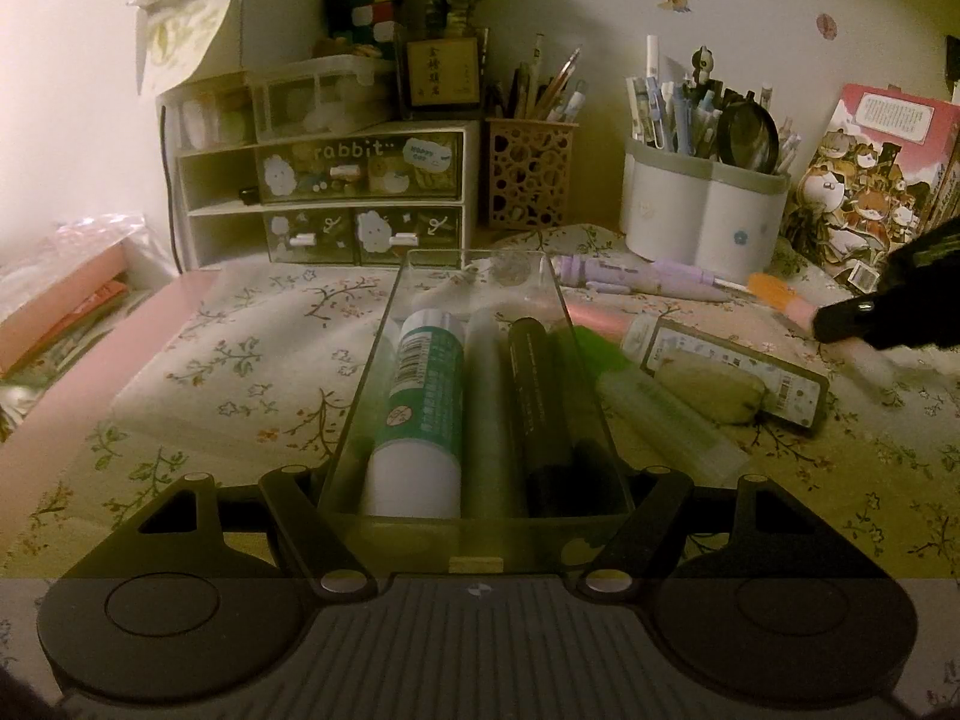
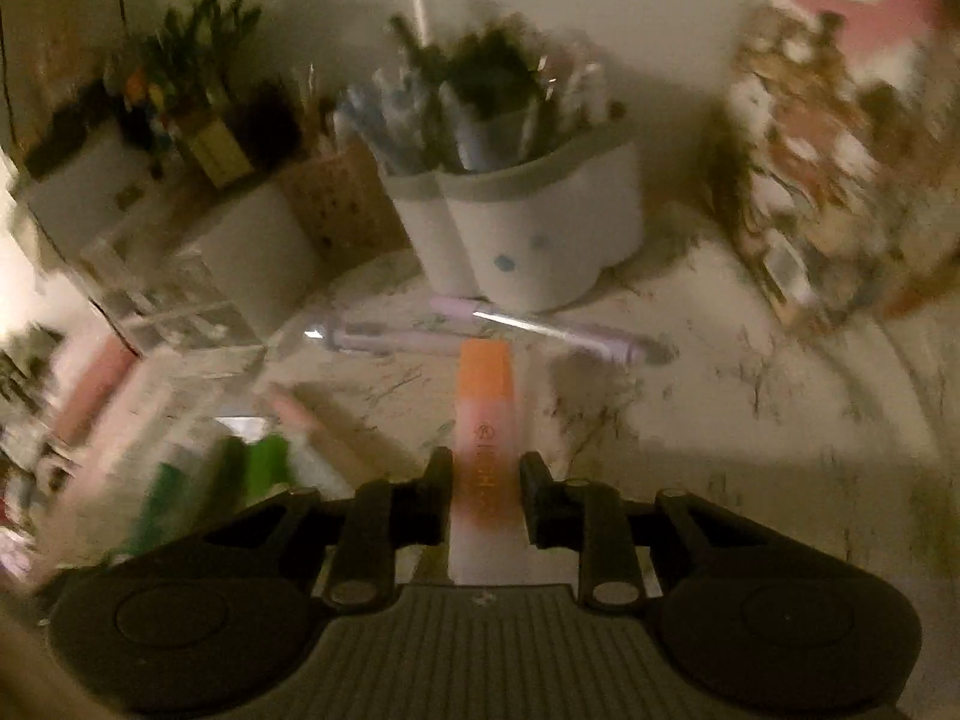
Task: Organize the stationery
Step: 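Grasp the orange-capped highlighter with the right tool and lift it, then lower the orange highlighter into the tray and release it, then grasp the green-capped highlighter with the right tool and lift it, then lower the green highlighter into the tray beside the orange one and release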
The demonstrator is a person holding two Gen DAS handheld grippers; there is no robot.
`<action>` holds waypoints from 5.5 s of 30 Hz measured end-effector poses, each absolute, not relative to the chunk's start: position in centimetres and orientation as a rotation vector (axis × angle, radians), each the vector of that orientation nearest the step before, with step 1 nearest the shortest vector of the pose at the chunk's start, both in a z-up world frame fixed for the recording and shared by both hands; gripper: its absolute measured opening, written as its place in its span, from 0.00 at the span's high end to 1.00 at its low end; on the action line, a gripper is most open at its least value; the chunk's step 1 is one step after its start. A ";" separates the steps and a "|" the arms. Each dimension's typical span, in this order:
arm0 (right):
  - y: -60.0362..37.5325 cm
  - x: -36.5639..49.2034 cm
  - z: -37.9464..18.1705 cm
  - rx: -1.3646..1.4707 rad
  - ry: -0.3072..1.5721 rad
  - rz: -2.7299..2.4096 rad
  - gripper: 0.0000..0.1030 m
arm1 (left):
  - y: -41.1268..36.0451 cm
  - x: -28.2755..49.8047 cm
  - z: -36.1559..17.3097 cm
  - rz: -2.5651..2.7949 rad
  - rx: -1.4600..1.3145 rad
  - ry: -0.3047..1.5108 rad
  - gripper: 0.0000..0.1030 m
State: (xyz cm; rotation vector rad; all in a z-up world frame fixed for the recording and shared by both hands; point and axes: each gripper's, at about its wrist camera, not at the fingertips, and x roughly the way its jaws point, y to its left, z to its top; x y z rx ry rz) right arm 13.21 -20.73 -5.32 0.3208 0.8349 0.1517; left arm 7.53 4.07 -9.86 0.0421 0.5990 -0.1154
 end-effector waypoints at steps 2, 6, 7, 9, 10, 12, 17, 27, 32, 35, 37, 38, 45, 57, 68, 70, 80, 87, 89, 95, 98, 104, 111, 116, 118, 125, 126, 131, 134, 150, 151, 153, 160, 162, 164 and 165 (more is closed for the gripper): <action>-20.5 12.2 -5.3 0.359 0.834 0.194 0.75 | 4.1 7.5 -9.9 -0.115 0.042 0.599 0.29; -19.2 10.4 -5.7 0.316 0.833 0.180 0.75 | 4.1 7.5 -9.9 -0.115 0.043 0.599 0.29; -19.3 10.2 -5.9 0.341 0.835 0.184 0.75 | 4.1 7.5 -9.9 -0.116 0.044 0.599 0.29; -19.3 9.9 -5.9 0.377 0.826 0.207 0.75 | 4.1 7.6 -9.9 -0.115 0.044 0.598 0.29; -19.2 9.8 -5.7 0.385 0.817 0.216 0.75 | 4.1 7.5 -9.9 -0.115 0.044 0.599 0.29; -19.1 9.8 -5.5 0.411 0.813 0.225 0.75 | 4.1 7.5 -9.9 -0.116 0.044 0.599 0.29; -19.3 9.8 -5.5 0.539 0.824 0.243 0.75 | 4.1 7.5 -9.9 -0.116 0.045 0.598 0.29; -17.2 10.7 -4.8 0.634 0.825 0.314 0.75 | 4.1 7.6 -9.9 -0.116 0.045 0.598 0.29; -16.1 11.4 -4.4 0.704 0.838 0.368 0.75 | 4.1 7.6 -9.9 -0.116 0.045 0.598 0.29; -15.4 11.7 -4.3 0.721 0.846 0.382 0.75 | 4.1 7.6 -9.9 -0.116 0.046 0.598 0.29; -15.1 11.8 -4.4 0.728 0.852 0.380 0.75 | 4.1 7.6 -9.9 -0.116 0.046 0.598 0.29; -15.0 11.9 -4.4 0.731 0.857 0.382 0.75 | 4.1 7.6 -9.9 -0.116 0.046 0.598 0.29; -13.5 12.2 -4.0 0.720 0.869 0.421 0.75 | 4.1 7.6 -9.9 -0.119 0.047 0.598 0.29; -10.5 14.5 -4.6 0.703 0.936 0.443 0.75 | 4.1 7.6 -9.9 -0.119 0.047 0.598 0.29; -8.4 15.7 -5.2 0.643 0.995 0.444 0.73 | 4.0 7.7 -9.9 -0.121 0.047 0.598 0.29; -8.0 15.8 -5.5 0.620 1.011 0.449 0.73 | 4.0 7.7 -9.9 -0.120 0.047 0.598 0.29; -7.5 16.0 -5.7 0.556 1.012 0.478 0.72 | 3.9 7.8 -9.9 -0.124 0.048 0.598 0.29; -8.9 15.7 -4.7 0.562 0.959 0.482 0.72 | 4.0 7.8 -9.9 -0.127 0.050 0.598 0.29; -9.7 15.6 -4.4 0.568 0.940 0.459 0.72 | 4.0 7.8 -9.9 -0.127 0.050 0.598 0.29; -14.0 15.4 -3.7 0.559 0.864 0.353 0.72 | 4.0 7.8 -9.9 -0.127 0.050 0.598 0.29; -16.0 15.5 -4.1 0.543 0.863 0.289 0.72 | 4.0 7.8 -9.9 -0.128 0.050 0.598 0.29; -16.1 14.6 -4.8 0.510 0.892 0.338 0.72 | 4.0 7.8 -9.9 -0.127 0.050 0.598 0.29; -12.6 13.0 -5.4 0.318 0.898 0.421 0.72 | 4.0 7.8 -9.9 -0.128 0.050 0.598 0.29; -11.5 13.0 -6.0 0.233 0.901 0.396 0.72 | 4.0 7.8 -9.9 -0.128 0.050 0.598 0.29; -11.1 13.2 -6.2 0.201 0.900 0.389 0.72 | 4.0 7.8 -9.9 -0.128 0.050 0.597 0.29; -10.0 14.0 -6.8 0.133 0.908 0.392 0.71 | 4.0 7.7 -9.9 -0.128 0.050 0.597 0.29; -9.9 14.1 -6.9 0.127 0.906 0.393 0.71 | 4.0 7.7 -9.9 -0.128 0.050 0.597 0.29; -9.4 14.4 -6.7 0.094 0.906 0.393 0.71 | 4.0 7.7 -9.9 -0.127 0.051 0.597 0.29; -9.0 14.5 -6.7 0.055 0.899 0.399 0.71 | 4.0 7.7 -9.9 -0.127 0.050 0.597 0.29; -10.3 14.7 -7.0 0.213 0.910 0.385 0.75 | 4.0 7.7 -9.9 -0.128 0.051 0.597 0.29; -10.5 14.8 -7.0 0.235 0.911 0.386 0.75 | 3.9 7.7 -9.9 -0.128 0.051 0.597 0.29; -10.9 14.7 -6.8 0.273 0.909 0.388 0.75 | 3.9 7.7 -9.9 -0.127 0.051 0.597 0.29; -12.0 14.6 -5.9 0.374 0.897 0.378 0.75 | 3.9 7.7 -9.9 -0.127 0.051 0.597 0.29; -12.2 14.6 -5.7 0.398 0.894 0.376 0.75 | 3.9 7.7 -9.9 -0.127 0.051 0.597 0.29; -12.4 14.6 -5.6 0.421 0.893 0.375 0.75 | 3.9 7.7 -10.0 -0.127 0.051 0.597 0.29; -12.5 14.5 -5.5 0.433 0.893 0.375 0.75 | 3.9 7.7 -9.9 -0.127 0.051 0.597 0.29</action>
